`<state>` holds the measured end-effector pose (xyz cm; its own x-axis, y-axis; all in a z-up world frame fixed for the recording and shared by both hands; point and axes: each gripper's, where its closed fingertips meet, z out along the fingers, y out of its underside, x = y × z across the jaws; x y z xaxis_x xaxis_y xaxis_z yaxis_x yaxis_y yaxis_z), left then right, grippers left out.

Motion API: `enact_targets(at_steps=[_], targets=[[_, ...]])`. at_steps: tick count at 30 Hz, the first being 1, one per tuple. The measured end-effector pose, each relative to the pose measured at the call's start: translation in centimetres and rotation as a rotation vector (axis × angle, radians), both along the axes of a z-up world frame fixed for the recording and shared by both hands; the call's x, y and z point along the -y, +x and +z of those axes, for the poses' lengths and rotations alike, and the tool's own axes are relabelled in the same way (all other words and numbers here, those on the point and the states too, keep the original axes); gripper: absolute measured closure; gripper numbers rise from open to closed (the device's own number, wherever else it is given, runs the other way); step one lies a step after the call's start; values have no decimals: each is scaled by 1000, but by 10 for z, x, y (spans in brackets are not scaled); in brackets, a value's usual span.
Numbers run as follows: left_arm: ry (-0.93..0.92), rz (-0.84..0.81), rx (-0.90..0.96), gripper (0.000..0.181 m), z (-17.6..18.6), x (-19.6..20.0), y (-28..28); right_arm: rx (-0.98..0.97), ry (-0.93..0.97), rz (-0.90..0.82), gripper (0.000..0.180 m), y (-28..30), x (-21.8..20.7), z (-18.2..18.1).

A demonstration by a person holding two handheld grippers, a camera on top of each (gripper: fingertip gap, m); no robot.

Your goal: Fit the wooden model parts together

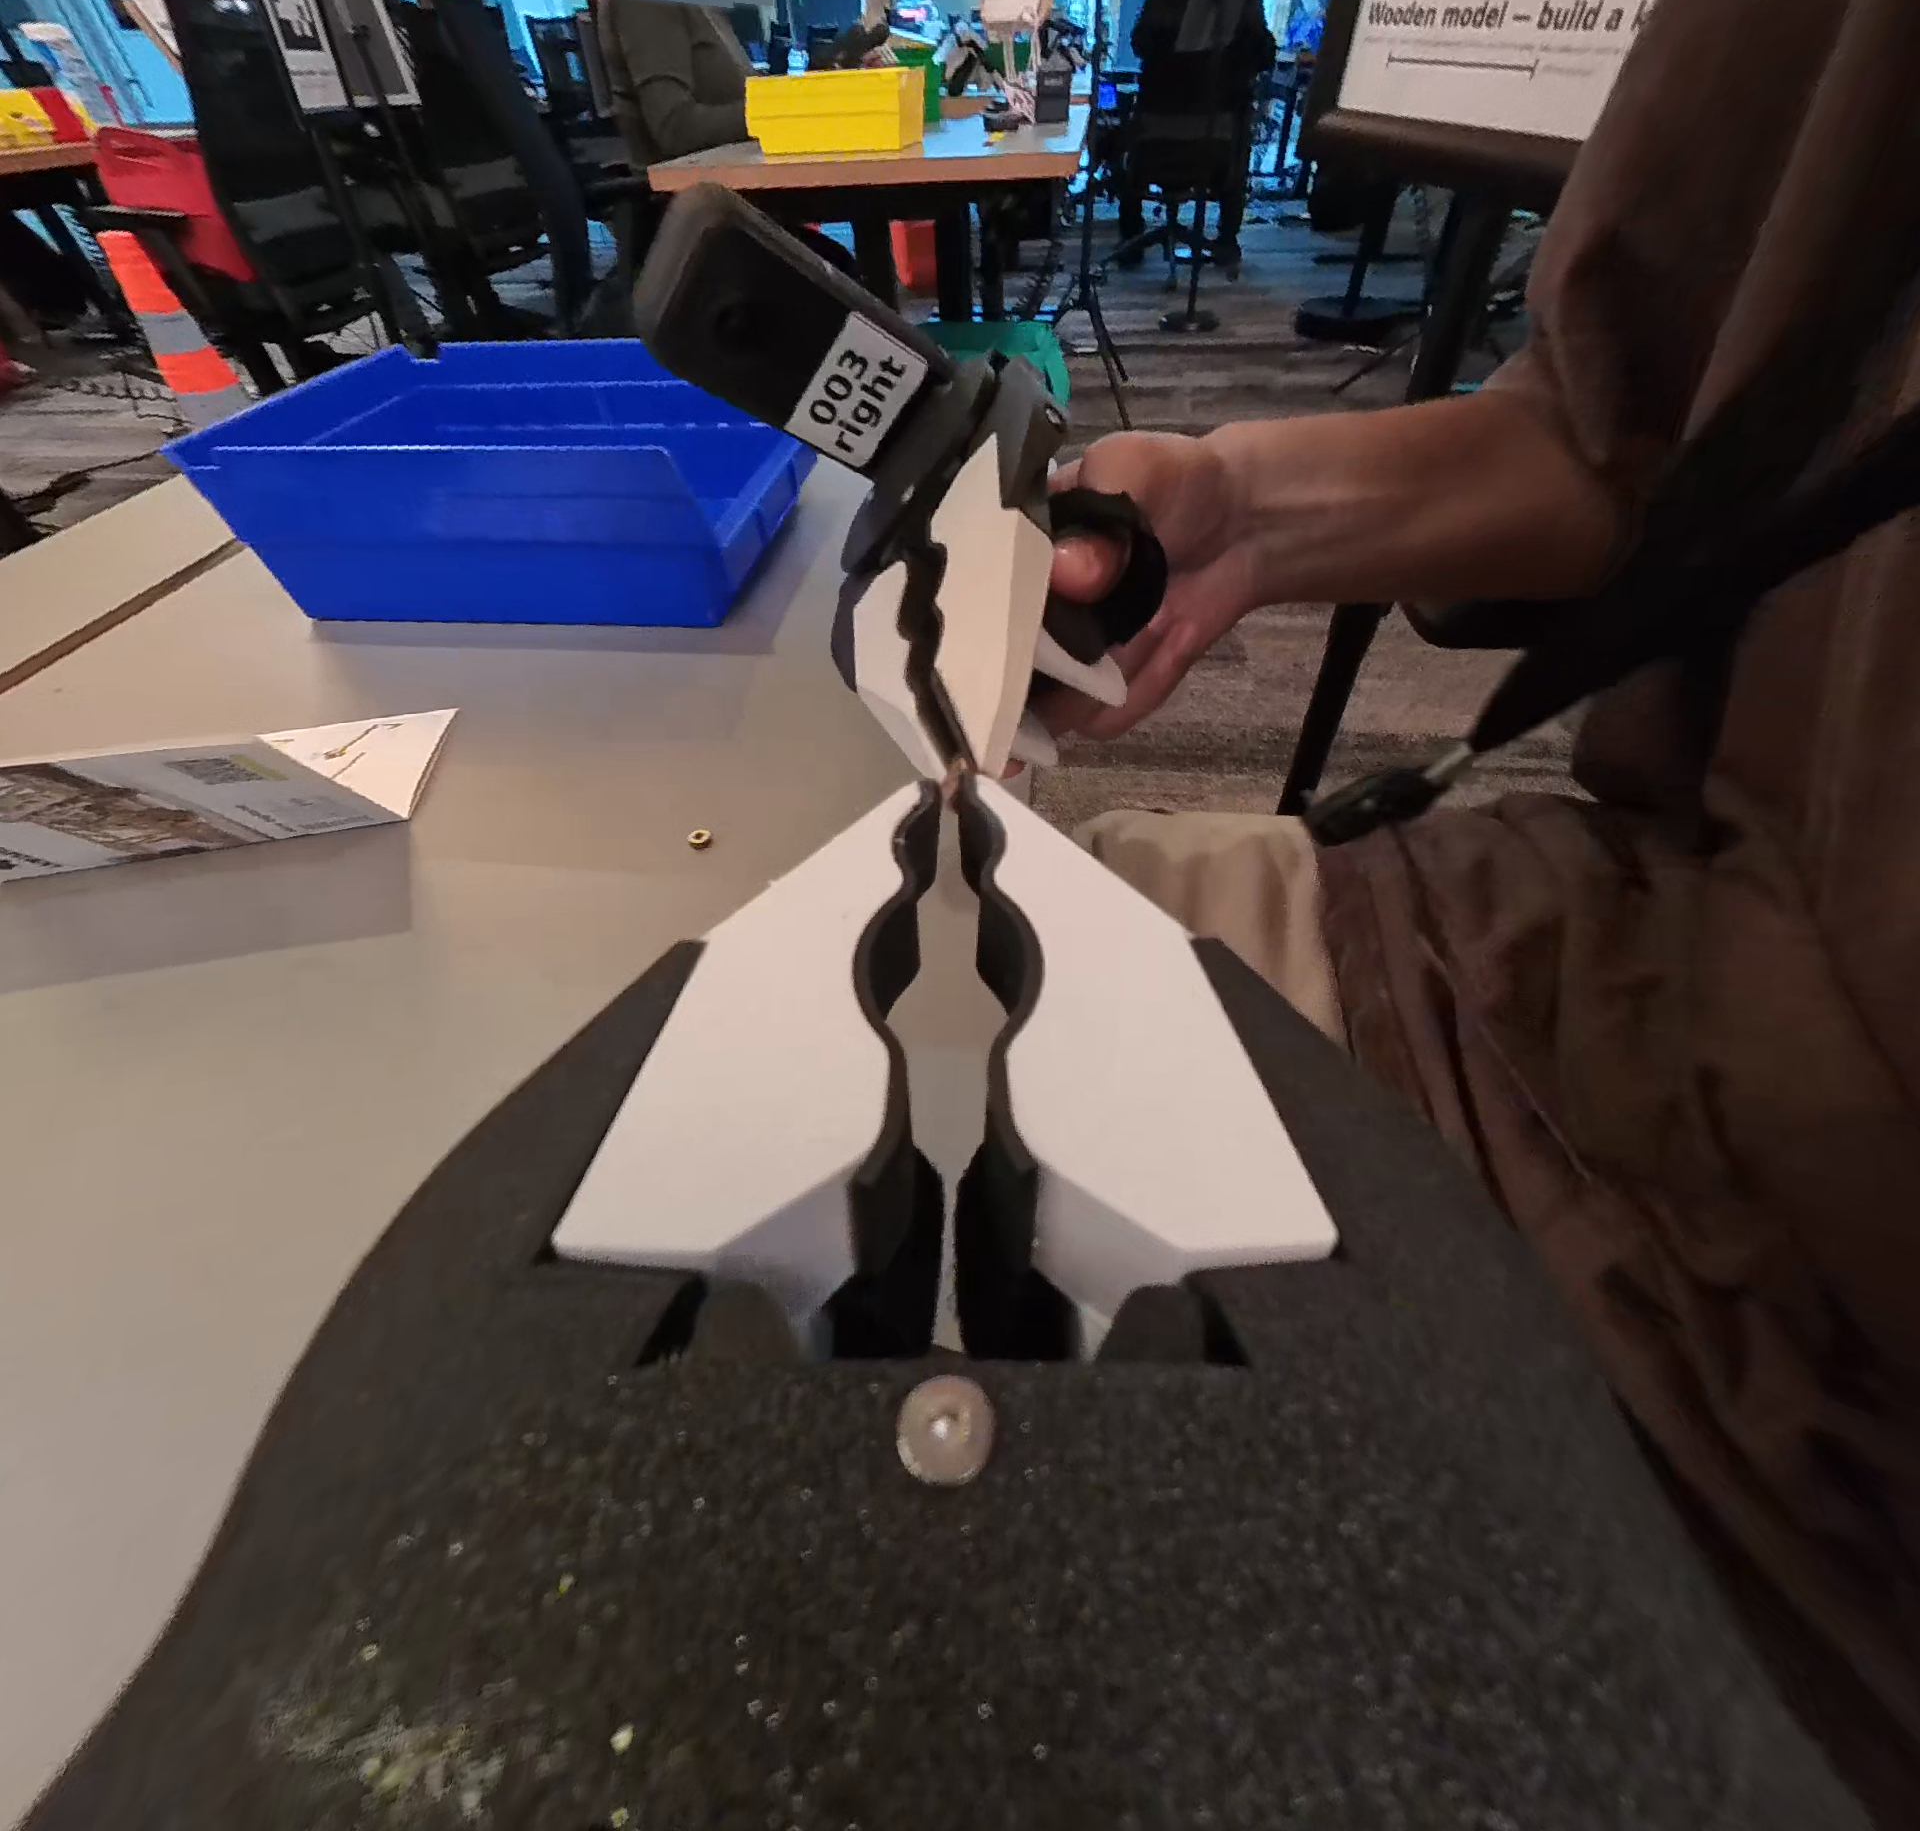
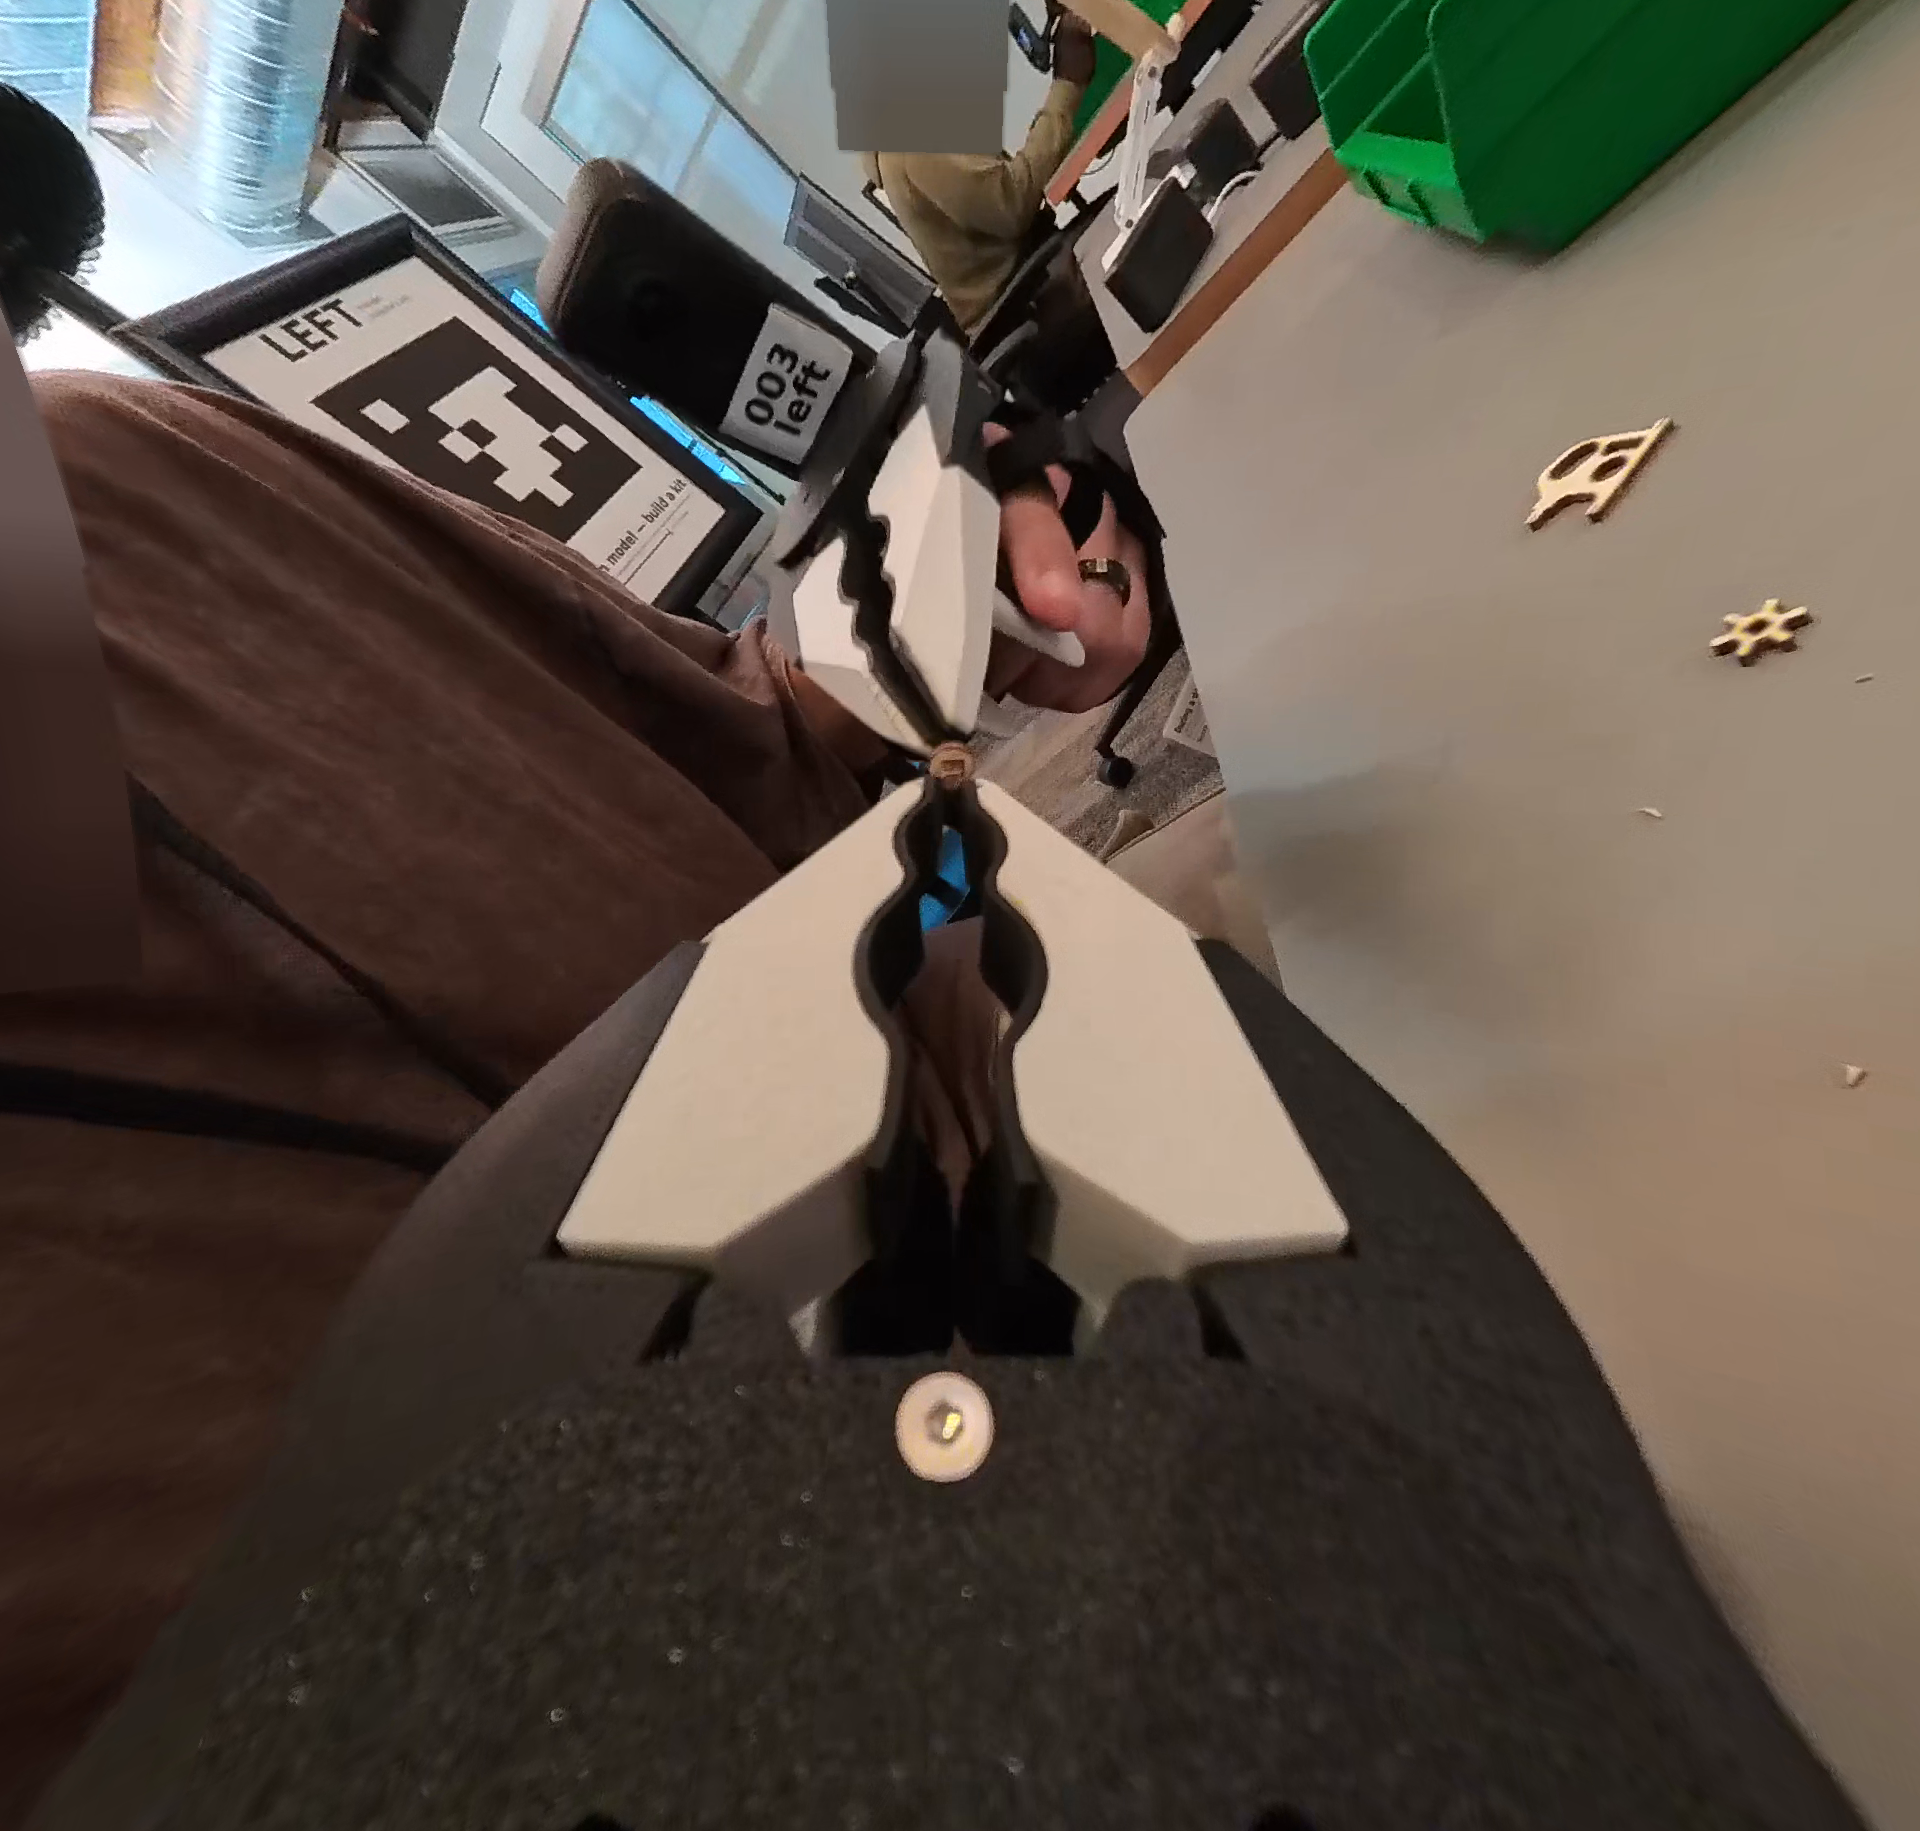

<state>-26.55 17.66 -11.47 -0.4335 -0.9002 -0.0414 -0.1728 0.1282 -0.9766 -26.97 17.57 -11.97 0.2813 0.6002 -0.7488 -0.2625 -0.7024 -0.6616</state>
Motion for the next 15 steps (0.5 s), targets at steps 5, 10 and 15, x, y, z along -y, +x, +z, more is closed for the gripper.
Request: enact_targets(at_steps=[5, 10, 15], targets=[[22, -12, -14, 177, 0, 3, -2, -20, -15, 0, 177, 3, 1, 1], [43, -12, -24, 176, -5, 5, 1, -39, -25, 15, 177, 1, 2, 1], [59, -11, -33, 177, -7, 5, 0, -25, -38, 17, 177, 1, 3, -2]])
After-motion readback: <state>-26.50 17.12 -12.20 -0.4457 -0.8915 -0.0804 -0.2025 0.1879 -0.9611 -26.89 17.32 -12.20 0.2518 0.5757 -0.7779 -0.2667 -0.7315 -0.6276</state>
